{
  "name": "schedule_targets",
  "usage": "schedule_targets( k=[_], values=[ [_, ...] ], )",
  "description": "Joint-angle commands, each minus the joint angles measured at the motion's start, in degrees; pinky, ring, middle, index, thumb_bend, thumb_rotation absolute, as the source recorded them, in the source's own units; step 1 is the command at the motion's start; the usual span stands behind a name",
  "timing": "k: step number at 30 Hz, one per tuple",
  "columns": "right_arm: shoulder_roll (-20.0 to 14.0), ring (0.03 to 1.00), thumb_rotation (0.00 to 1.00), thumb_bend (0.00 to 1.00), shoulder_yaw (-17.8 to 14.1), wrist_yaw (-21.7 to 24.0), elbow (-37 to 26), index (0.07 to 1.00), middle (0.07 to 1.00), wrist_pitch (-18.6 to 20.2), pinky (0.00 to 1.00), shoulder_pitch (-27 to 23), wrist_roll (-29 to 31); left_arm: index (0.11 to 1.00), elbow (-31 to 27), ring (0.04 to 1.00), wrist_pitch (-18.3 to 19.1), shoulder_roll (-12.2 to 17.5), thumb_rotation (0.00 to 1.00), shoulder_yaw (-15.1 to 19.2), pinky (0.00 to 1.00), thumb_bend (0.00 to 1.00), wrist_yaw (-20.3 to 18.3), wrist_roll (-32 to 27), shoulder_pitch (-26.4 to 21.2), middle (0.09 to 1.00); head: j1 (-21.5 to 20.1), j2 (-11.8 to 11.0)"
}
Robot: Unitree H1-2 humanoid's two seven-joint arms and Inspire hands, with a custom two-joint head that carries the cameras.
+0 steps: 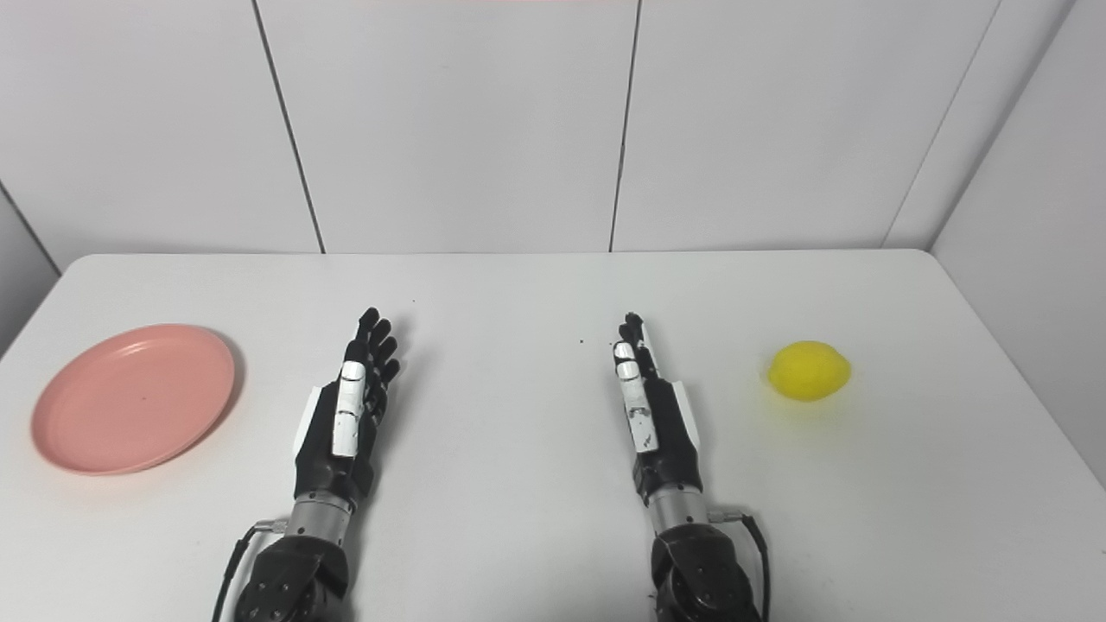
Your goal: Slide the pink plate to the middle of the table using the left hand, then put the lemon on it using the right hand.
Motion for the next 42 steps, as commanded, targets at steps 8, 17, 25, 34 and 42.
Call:
schedule_targets(
  k=[8, 17, 25, 34, 42],
  values=[
    [-0.11, 1.0, 1.0, 0.76, -0.17, -0.04, -0.32, 1.0, 1.0, -3.46, 1.0, -1.02, -0.61, 1.0, 2.55, 1.0, -0.74, 0.36, 1.0, -0.36, 1.0, 0.61, -0.39, 0.27, 2.62, 1.0, 0.08, -0.15],
    [-0.67, 1.0, 1.0, 0.77, -0.6, 0.21, -0.57, 1.0, 1.0, -3.49, 1.0, -0.65, -0.17, 1.0, 2.93, 1.0, -0.93, 0.13, 1.0, -0.98, 1.0, 0.62, -0.37, 0.65, 2.63, 1.0, 4.65, -1.67],
    [-3.49, 1.0, 1.0, 0.75, -1.62, 2.3, -0.85, 1.0, 1.0, -6.41, 1.0, 1.41, 2.05, 0.989, 5.45, 0.981, -4.38, -1.75, 1.0, -3.28, 0.98, 0.65, 4.18, 8.17, 3.08, 0.988, 18.17, -5.22],
    [-5.66, 1.0, 1.0, 0.74, -2.5, 4.92, 1.42, 1.0, 1.0, -9.53, 1.0, 1.82, 4.78, 0.977, 6.88, 0.965, -6.7, -4.93, 1.0, -2.49, 0.96, 0.63, 4.72, 7.01, 1.75, 0.982, 25.12, -7.64],
    [-5.74, 1.0, 1.0, 0.75, -2.86, 5.19, 2.89, 1.0, 1.0, -10.4, 1.0, 1.42, 5.17, 0.947, 2.71, 0.932, -5.99, -3.5, 1.0, -1.89, 0.93, 0.65, 2.5, 4.7, 0.72, 0.949, 26.21, -8.71]
  ],
)
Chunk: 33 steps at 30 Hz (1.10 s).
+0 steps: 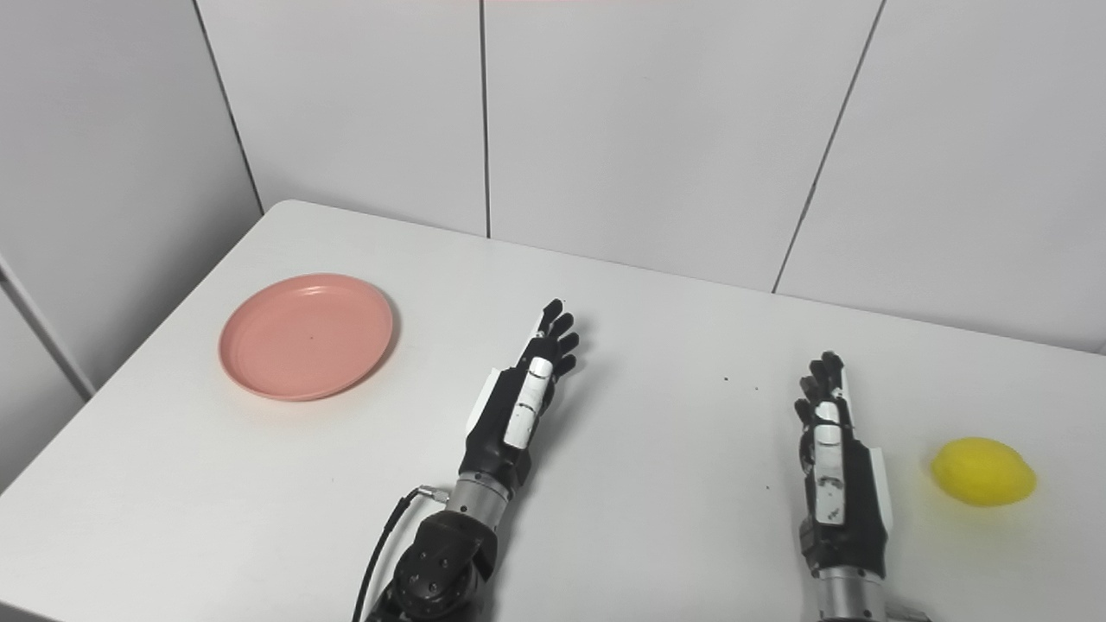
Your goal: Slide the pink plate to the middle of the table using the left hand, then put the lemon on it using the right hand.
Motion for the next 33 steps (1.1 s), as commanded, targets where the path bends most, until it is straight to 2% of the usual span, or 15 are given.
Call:
schedule_targets(
  k=[1, 7, 13, 19, 24, 27, 33],
  values=[
    [-0.43, 1.0, 1.0, 0.76, -0.48, 0.52, 1.72, 1.0, 1.0, -2.58, 1.0, 0.96, -0.04, 0.937, -0.39, 0.925, -0.67, 1.26, 1.0, 0.65, 0.92, 0.65, -0.62, -0.83, 1.24, 0.94, -0.06, 0.07],
    [-0.69, 1.0, 1.0, 0.73, -0.37, 1.02, 1.7, 1.0, 1.0, -2.82, 1.0, 1.32, 0.18, 0.847, -6.13, 0.848, 2.6, 4.18, 1.0, 2.63, 0.87, 0.72, 0.21, 0.15, 0.16, 0.853, 0.53, -0.39],
    [-0.51, 1.0, 1.0, 0.71, -0.25, 1.08, 1.69, 1.0, 1.0, -2.98, 1.0, 1.13, 0.19, 0.764, -8.69, 0.774, 1.1, 7.38, 1.0, 5.03, 0.78, 0.72, 0.93, 0.72, -1.43, 0.784, 0.83, -0.61],
    [-0.29, 1.0, 1.0, 0.72, -0.07, 1.09, 2.0, 1.0, 1.0, -3.52, 1.0, 0.95, -0.07, 0.747, -12.34, 0.766, 2.77, 9.32, 1.0, 8.58, 0.77, 0.73, 1.39, -1.02, -2.44, 0.769, 1.26, -1.4],
    [-0.35, 1.0, 1.0, 0.72, 0.03, 1.12, 2.21, 1.0, 1.0, -3.59, 1.0, 0.85, -0.24, 0.733, -16.2, 0.755, 5.59, 10.99, 1.0, 12.38, 0.77, 0.72, 2.03, -3.5, -2.65, 0.751, 2.23, -1.89],
    [-0.33, 1.0, 1.0, 0.7, 0.14, 1.14, 2.1, 1.0, 1.0, -3.4, 1.0, 0.86, -0.39, 0.737, -16.25, 0.748, 4.71, 12.77, 1.0, 14.52, 0.77, 0.72, 2.23, -3.67, -3.12, 0.747, 2.87, -2.06],
    [-1.02, 1.0, 1.0, 0.69, 0.01, 2.28, 1.64, 1.0, 1.0, -3.22, 1.0, 1.28, 0.22, 0.725, -11.98, 0.743, 2.35, 16.87, 1.0, 18.2, 0.75, 0.73, 3.32, -3.51, -5.43, 0.741, 4.16, -2.68]
  ],
)
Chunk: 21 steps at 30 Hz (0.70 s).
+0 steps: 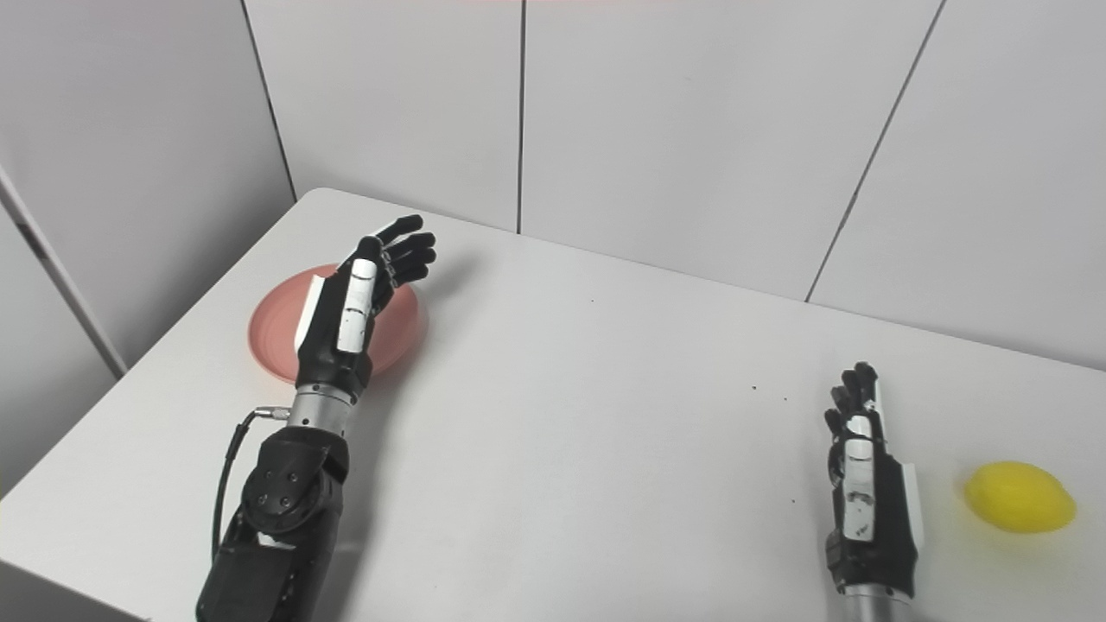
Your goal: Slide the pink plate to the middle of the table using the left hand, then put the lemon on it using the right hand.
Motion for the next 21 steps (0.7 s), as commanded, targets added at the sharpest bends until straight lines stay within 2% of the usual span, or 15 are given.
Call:
schedule_targets(
  k=[1, 5, 9, 14, 21],
  values=[
    [-0.41, 1.0, 1.0, 0.68, -0.37, 0.5, 1.37, 1.0, 1.0, -2.48, 1.0, 1.45, 0.34, 0.722, 0.26, 0.74, -2.71, 1.7, 1.0, 0.81, 0.75, 0.74, 0.75, -0.52, -3.48, 0.74, 0.3, -0.09],
    [-0.35, 1.0, 1.0, 0.68, -0.58, 0.26, 0.62, 1.0, 1.0, -2.02, 1.0, 1.78, 0.23, 0.725, 2.42, 0.75, -0.96, 4.39, 1.0, 3.25, 0.78, 0.77, 1.17, -1.33, -5.34, 0.744, 1.42, -0.56],
    [-0.61, 1.0, 1.0, 0.7, -0.63, 0.47, -0.21, 1.0, 1.0, -0.86, 1.0, 1.96, 0.59, 0.75, 1.85, 0.771, 1.2, 7.34, 1.0, 4.48, 0.78, 0.77, 0.23, -2.36, -5.91, 0.771, 2.21, -0.95],
    [-0.97, 1.0, 1.0, 0.72, -0.36, 0.52, -0.91, 1.0, 1.0, 0.39, 1.0, 1.92, 0.36, 0.758, 1.04, 0.767, 3.35, 9.15, 1.0, 5.95, 0.76, 0.74, 1.12, -3.58, -6.52, 0.775, 3.88, -1.51],
    [-1.44, 1.0, 1.0, 0.72, -0.29, 1.41, -0.11, 1.0, 1.0, -0.74, 1.0, 1.72, 1.04, 0.779, 2.41, 0.781, 4.35, 12.32, 1.0, 8.02, 0.77, 0.74, 1.41, -4.08, -6.67, 0.793, 5.22, -2.45]
  ],
)
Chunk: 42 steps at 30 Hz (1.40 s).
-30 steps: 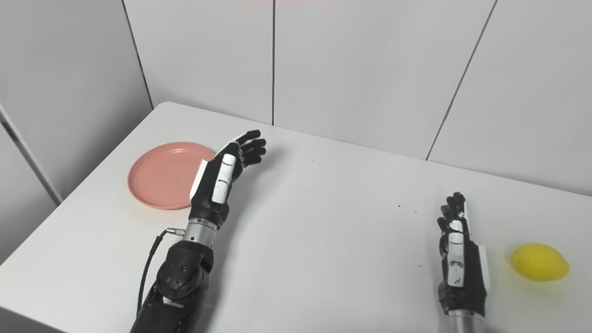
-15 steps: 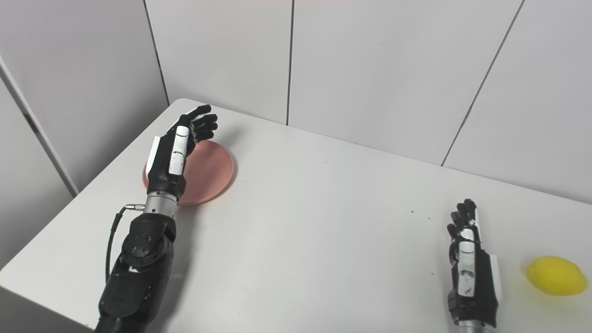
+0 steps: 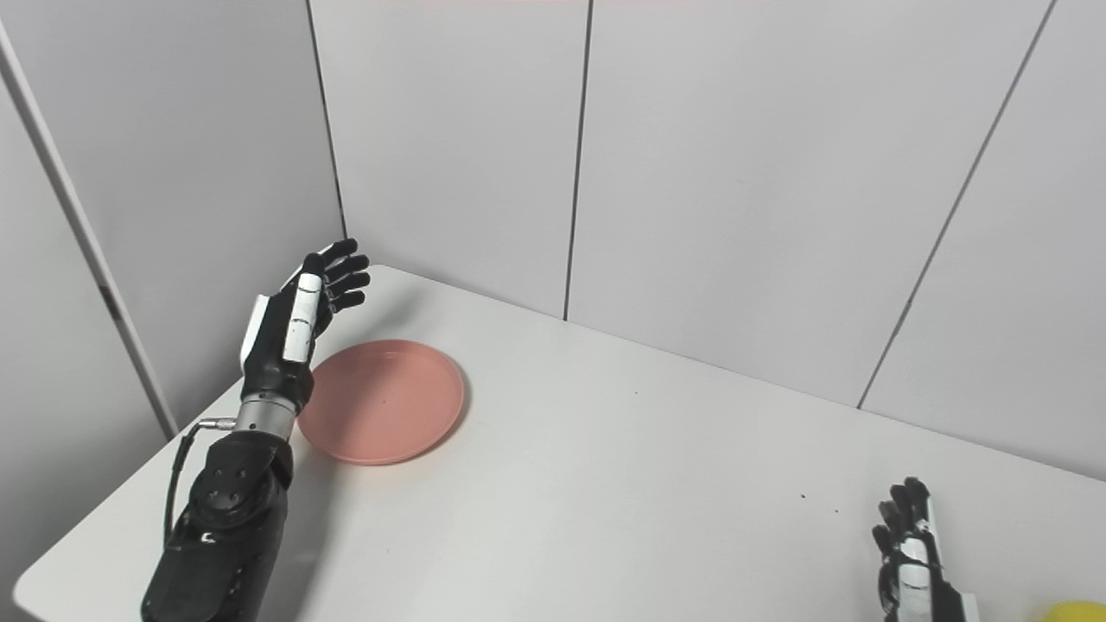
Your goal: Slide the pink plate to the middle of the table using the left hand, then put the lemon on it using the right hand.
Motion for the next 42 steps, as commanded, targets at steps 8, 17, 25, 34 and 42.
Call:
schedule_targets(
  k=[8, 17, 25, 34, 42],
  values=[
    [-0.96, 1.0, 1.0, 0.75, -0.25, 1.32, 1.73, 1.0, 1.0, -1.28, 1.0, 0.87, 0.33, 0.8, 2.98, 0.812, 0.49, 4.21, 1.0, 2.7, 0.8, 0.76, 0.45, -2.5, -2.8, 0.817, 0.46, -1.08],
    [-0.72, 1.0, 1.0, 0.75, -0.2, 1.62, 1.64, 1.0, 1.0, -1.68, 1.0, 0.64, 0.57, 0.8, 10.54, 0.813, -1.81, 5.91, 1.0, 3.46, 0.81, 0.75, 0.81, -2.37, -3.05, 0.812, 1.05, -1.26],
    [-0.67, 1.0, 1.0, 0.76, -0.16, 1.97, 1.73, 1.0, 1.0, -2.51, 1.0, 0.75, 0.89, 0.822, 15.22, 0.834, -2.98, 6.83, 1.0, 3.85, 0.83, 0.81, -0.97, -4.53, -3.13, 0.829, 0.97, -0.84],
    [-0.74, 1.0, 1.0, 0.76, -0.38, 1.98, 0.26, 1.0, 1.0, -1.25, 1.0, 1.36, 0.83, 0.811, 20.12, 0.834, -6.45, 6.56, 1.0, 2.99, 0.83, 0.74, -2.54, -6.11, -3.74, 0.824, 0.92, -0.44],
    [-0.32, 1.0, 1.0, 0.75, -0.45, 1.53, 0.01, 1.0, 1.0, -0.28, 1.0, 1.21, 0.69, 0.828, 21.74, 0.832, -6.64, 5.49, 1.0, 0.92, 0.81, 0.75, -3.58, -6.41, -3.34, 0.832, 1.2, -0.38]
  ],
)
